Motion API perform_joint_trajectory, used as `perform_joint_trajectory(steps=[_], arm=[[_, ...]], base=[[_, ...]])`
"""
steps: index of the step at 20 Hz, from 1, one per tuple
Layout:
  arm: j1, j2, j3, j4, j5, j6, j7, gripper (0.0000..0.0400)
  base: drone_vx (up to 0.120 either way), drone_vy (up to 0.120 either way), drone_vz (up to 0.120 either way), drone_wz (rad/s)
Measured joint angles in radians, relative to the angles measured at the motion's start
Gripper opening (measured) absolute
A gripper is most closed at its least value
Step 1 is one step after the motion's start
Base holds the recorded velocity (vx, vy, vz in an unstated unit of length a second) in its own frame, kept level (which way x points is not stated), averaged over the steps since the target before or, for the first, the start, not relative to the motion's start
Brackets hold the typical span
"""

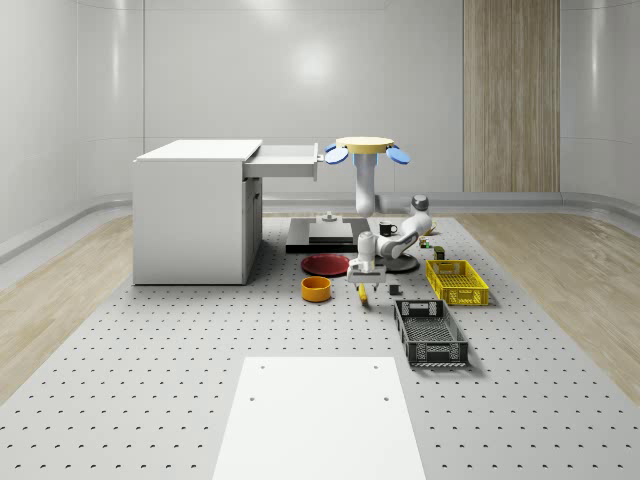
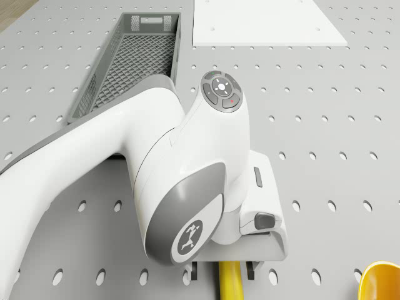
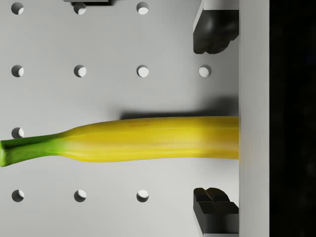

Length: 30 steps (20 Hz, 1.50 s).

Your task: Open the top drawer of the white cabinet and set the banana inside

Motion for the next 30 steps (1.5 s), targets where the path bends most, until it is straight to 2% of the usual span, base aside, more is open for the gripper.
perform_joint_trajectory(steps=[14,26,27,28,30], arm=[[0.054,0.020,0.055,0.032,0.051,0.026,-0.034,0.0400],[0.057,0.032,0.086,0.049,0.080,0.040,-0.028,0.0400],[0.057,0.032,0.087,0.049,0.080,0.040,-0.028,0.0380],[0.057,0.033,0.088,0.049,0.081,0.040,-0.028,0.0329],[0.057,0.034,0.088,0.050,0.082,0.040,-0.028,0.0259]], base=[[0.000,0.000,0.000,0.000],[0.000,0.000,0.000,0.000],[0.000,0.000,0.000,0.000],[0.000,0.000,0.000,0.000],[0.000,0.000,0.000,0.000]])
